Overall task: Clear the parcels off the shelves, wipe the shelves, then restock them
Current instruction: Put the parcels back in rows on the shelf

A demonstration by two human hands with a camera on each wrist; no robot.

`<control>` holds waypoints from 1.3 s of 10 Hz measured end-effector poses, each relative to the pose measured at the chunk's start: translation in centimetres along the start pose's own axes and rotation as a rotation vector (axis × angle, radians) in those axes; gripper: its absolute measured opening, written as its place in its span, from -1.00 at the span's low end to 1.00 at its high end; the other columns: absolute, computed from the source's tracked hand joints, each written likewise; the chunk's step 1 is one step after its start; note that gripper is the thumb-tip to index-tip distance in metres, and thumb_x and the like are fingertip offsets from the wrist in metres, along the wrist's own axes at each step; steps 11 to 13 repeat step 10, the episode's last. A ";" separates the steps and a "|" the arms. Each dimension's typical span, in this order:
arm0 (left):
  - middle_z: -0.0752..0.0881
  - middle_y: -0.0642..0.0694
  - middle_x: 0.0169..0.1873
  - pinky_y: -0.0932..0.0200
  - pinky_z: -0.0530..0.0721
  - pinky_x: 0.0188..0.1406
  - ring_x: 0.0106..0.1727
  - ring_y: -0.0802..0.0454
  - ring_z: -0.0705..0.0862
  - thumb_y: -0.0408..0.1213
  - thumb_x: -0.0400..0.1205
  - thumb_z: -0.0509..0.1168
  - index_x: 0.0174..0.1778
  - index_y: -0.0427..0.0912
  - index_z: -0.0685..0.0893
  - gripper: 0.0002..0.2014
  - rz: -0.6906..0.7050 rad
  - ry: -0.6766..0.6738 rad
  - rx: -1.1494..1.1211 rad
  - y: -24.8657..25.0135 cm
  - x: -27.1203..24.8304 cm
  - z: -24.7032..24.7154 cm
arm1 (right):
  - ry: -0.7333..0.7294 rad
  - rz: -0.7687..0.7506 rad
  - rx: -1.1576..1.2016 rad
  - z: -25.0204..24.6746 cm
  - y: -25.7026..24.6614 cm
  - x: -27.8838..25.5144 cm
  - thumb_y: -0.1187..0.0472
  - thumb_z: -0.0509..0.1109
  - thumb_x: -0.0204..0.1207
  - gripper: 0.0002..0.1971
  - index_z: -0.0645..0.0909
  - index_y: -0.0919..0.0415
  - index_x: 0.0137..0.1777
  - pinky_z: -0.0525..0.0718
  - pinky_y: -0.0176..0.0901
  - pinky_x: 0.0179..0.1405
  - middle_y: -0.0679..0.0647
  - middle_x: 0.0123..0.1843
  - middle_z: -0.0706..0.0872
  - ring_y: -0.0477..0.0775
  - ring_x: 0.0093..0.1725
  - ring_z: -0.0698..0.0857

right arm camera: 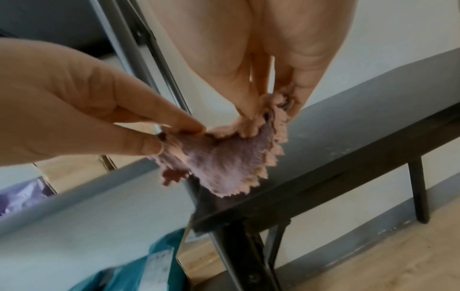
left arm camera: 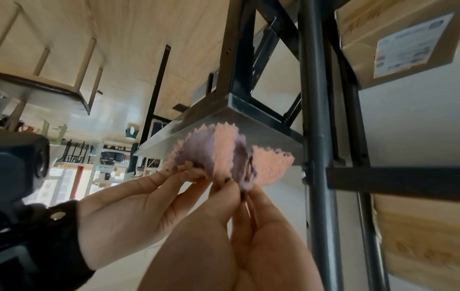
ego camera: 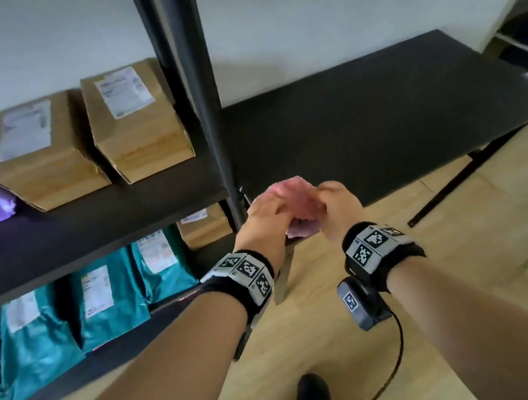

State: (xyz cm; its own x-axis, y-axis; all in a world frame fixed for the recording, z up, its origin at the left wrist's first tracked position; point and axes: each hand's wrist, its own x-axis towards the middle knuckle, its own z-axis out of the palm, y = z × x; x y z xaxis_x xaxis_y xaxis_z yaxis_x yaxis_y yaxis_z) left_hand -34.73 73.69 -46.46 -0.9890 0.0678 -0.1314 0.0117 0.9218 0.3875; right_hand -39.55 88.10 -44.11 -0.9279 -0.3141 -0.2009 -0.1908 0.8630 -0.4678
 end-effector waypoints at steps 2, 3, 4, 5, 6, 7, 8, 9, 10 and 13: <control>0.45 0.04 0.30 -0.04 0.69 0.09 0.20 -0.05 0.55 -0.35 0.57 0.17 0.29 0.04 0.54 -0.62 -0.114 -0.075 0.025 2.1 0.2 1.3 | -0.113 -0.204 -0.053 1.2 1.2 1.5 0.28 0.28 0.54 -0.52 0.41 0.09 0.48 0.42 -0.05 0.48 0.07 0.46 0.42 0.10 0.46 0.39; 0.51 0.10 0.22 0.04 0.69 0.03 0.15 0.00 0.60 -0.29 0.59 0.06 0.28 0.11 0.51 -0.63 -0.119 -0.072 -0.019 2.1 -0.4 1.6 | -0.235 -0.163 -0.144 2.1 1.4 1.5 0.28 0.27 0.57 -0.57 0.45 0.15 0.45 0.31 -0.05 0.55 0.06 0.51 0.37 0.05 0.54 0.30; 0.47 0.09 0.29 0.06 0.62 0.16 0.23 0.00 0.54 -0.33 0.60 0.15 0.32 0.08 0.51 -0.62 -0.121 -0.102 0.013 2.4 -0.6 1.2 | -0.240 -0.151 -0.137 2.8 1.8 1.6 0.29 0.22 0.60 -0.53 0.36 0.15 0.52 0.22 0.02 0.60 0.05 0.61 0.21 0.03 0.63 0.13; 0.37 0.07 0.44 -0.01 0.53 0.33 0.38 -0.03 0.45 -0.31 0.62 0.16 0.45 0.06 0.42 -0.55 -0.136 -0.139 0.062 2.6 -1.1 0.9 | -0.236 -0.157 -0.129 3.1 2.0 1.4 0.31 0.22 0.59 -0.52 0.35 0.14 0.51 0.26 0.03 0.58 0.06 0.62 0.18 0.04 0.63 0.13; 0.12 0.00 0.63 -0.04 0.33 0.51 0.57 -0.05 0.25 -0.29 0.68 0.09 0.62 -0.01 0.19 -0.46 -0.168 -0.207 0.115 2.8 -2.0 0.6 | -0.224 -0.139 -0.141 3.3 1.8 0.7 0.34 0.19 0.59 -0.46 0.23 0.17 0.58 0.13 0.05 0.63 0.08 0.66 0.05 0.06 0.67 -0.03; 0.02 0.00 0.66 -0.03 0.20 0.59 0.63 -0.04 0.13 -0.35 0.66 0.13 0.66 0.01 0.00 -0.33 -0.173 -0.222 0.124 2.4 -2.9 1.0 | -0.231 -0.184 -0.186 3.5 1.1 -0.3 0.35 0.15 0.61 -0.36 0.02 0.18 0.66 -0.03 -0.01 0.66 0.06 0.70 -0.07 0.06 0.68 -0.15; -0.02 0.00 0.66 -0.04 0.10 0.63 0.66 -0.02 0.03 -0.35 0.65 0.16 0.65 -0.03 0.04 -0.33 -0.167 -0.270 0.184 1.9 -3.3 1.4 | -0.277 -0.201 -0.237 3.4 0.5 -0.8 0.36 0.14 0.59 -0.32 -0.06 0.18 0.67 -0.07 -0.04 0.67 0.05 0.70 -0.09 0.04 0.68 -0.15; 0.02 -0.02 0.66 -0.06 0.13 0.62 0.65 -0.06 0.09 -0.37 0.63 0.16 0.64 -0.06 0.11 -0.36 -0.188 -0.273 0.195 2.0 -3.8 1.1 | -0.302 -0.157 -0.221 3.3 0.3 -0.3 0.42 0.22 0.53 -0.27 0.01 0.16 0.66 0.04 0.05 0.65 0.06 0.69 -0.01 0.07 0.67 -0.05; 0.06 0.03 0.65 -0.04 0.17 0.58 0.63 -0.06 0.15 -0.39 0.64 0.12 0.63 -0.03 0.16 -0.39 -0.233 -0.180 0.126 1.9 -4.9 0.1 | -0.193 -0.143 -0.139 2.6 -0.6 -0.6 0.42 0.22 0.51 -0.39 0.23 0.18 0.58 0.26 0.25 0.55 0.08 0.63 0.21 0.10 0.63 0.15; 0.06 0.03 0.65 -0.04 0.17 0.58 0.63 -0.06 0.15 -0.39 0.64 0.12 0.63 -0.03 0.16 -0.39 -0.233 -0.180 0.126 1.9 -4.9 0.1 | -0.193 -0.143 -0.139 2.6 -0.6 -0.6 0.42 0.22 0.51 -0.39 0.23 0.18 0.58 0.26 0.25 0.55 0.08 0.63 0.21 0.10 0.63 0.15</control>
